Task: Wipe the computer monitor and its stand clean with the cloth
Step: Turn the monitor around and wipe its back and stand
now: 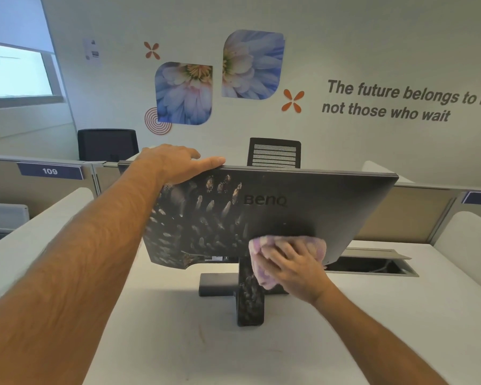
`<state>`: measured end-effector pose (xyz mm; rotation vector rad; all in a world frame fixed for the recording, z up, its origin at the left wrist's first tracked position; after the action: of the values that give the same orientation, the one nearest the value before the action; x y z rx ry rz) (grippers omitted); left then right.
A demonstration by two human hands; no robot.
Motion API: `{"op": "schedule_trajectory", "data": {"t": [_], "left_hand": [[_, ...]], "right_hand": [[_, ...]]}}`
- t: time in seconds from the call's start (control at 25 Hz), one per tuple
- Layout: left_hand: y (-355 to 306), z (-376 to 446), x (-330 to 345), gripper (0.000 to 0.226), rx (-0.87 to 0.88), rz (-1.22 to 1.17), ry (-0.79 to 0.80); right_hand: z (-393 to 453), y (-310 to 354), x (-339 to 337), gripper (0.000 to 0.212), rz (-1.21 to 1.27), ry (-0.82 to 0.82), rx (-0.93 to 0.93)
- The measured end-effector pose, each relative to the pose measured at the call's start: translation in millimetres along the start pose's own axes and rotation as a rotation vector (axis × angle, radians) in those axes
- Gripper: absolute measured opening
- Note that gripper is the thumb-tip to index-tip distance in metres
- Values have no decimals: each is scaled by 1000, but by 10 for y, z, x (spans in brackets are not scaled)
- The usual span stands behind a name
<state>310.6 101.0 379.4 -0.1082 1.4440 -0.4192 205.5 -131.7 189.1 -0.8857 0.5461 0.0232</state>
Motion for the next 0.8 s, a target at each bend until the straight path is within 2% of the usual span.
{"op": "schedule_trajectory", "data": {"t": [0.08,0.12,0.24,0.32,0.4,0.48,0.56,0.68,0.8], "left_hand": [[2,-7,-10,114,2,9,-4],[3,-12,-9,113,2,7,-1],[-16,-41,13,127,-3,-25,26],[-23,-50,20,130,-6,-26,35],[-26,-56,16,131,-2,-23,33],[-22,-52,-3,126,-1,-5,18],[-19,-52,-20,117,-5,22,-1],[-35,-61,-28,108,0,33,-12],[-40,-58,-32,105,2,35,-14]], "right_hand": [[-130,107,145,67,2,129,-111],[-143,74,92,66,11,100,-84],[-58,-429,-254,60,88,-141,283],[-73,-692,-340,62,120,-223,455],[-140,-574,-244,64,46,-180,375],[-241,-275,-23,67,32,-19,159],[-316,-152,99,70,65,105,63],[-126,-342,-218,68,156,-27,162],[133,-847,-670,65,184,-286,456]]}}
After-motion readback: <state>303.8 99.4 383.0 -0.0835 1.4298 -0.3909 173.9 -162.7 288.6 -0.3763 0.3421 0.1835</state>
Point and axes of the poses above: each hand's wrist, its own z-axis towards the middle knuckle, its own x-axis out of the palm, y = z × x, the point moved 9 cm from there along z, towards the middle knuckle, and after that the axes turned 12 degrees about -z, right-handed, at the moved point
